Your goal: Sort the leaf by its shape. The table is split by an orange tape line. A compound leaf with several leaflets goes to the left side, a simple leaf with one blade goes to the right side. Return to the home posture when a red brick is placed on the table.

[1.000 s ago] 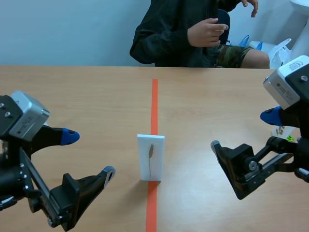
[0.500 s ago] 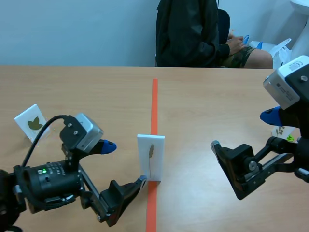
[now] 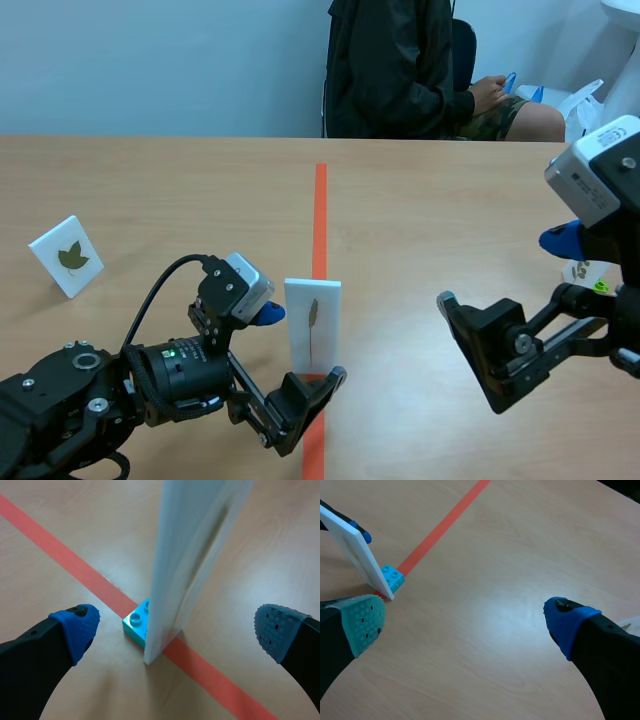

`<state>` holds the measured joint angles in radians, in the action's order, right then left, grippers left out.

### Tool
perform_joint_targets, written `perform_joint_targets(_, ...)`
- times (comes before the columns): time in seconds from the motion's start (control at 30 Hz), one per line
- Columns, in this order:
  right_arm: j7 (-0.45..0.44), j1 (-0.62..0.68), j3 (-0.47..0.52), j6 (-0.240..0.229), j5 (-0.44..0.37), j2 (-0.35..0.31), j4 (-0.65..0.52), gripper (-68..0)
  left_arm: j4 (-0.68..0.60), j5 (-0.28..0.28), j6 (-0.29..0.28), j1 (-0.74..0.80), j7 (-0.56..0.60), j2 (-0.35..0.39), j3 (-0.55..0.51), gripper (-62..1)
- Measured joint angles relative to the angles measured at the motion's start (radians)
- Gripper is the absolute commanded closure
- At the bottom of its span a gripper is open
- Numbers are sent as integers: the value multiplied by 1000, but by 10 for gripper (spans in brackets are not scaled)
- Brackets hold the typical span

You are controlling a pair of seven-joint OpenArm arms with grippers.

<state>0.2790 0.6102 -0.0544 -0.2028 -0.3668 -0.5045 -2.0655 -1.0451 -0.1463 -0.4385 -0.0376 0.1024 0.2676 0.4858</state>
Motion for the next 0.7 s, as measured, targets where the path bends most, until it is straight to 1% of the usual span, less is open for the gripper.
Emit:
perform_joint_targets(0.3, 0, 0, 0, 0, 0, 0, 0, -679, 6, 0, -1, -10, 3, -2, 0, -623)
perform_joint_targets(0.57, 0, 0, 0, 0, 0, 0, 0, -679, 4, 0, -1, -9, 23, -2, 45, -623)
perform_joint_targets(0.67, 0, 0, 0, 0, 0, 0, 0, -679, 4, 0, 0, -10, 23, -1, 43, -482)
perform_joint_targets(0.7, 1, 0, 0, 0, 0, 0, 0, -679, 4, 0, 0, -10, 23, -1, 43, -453)
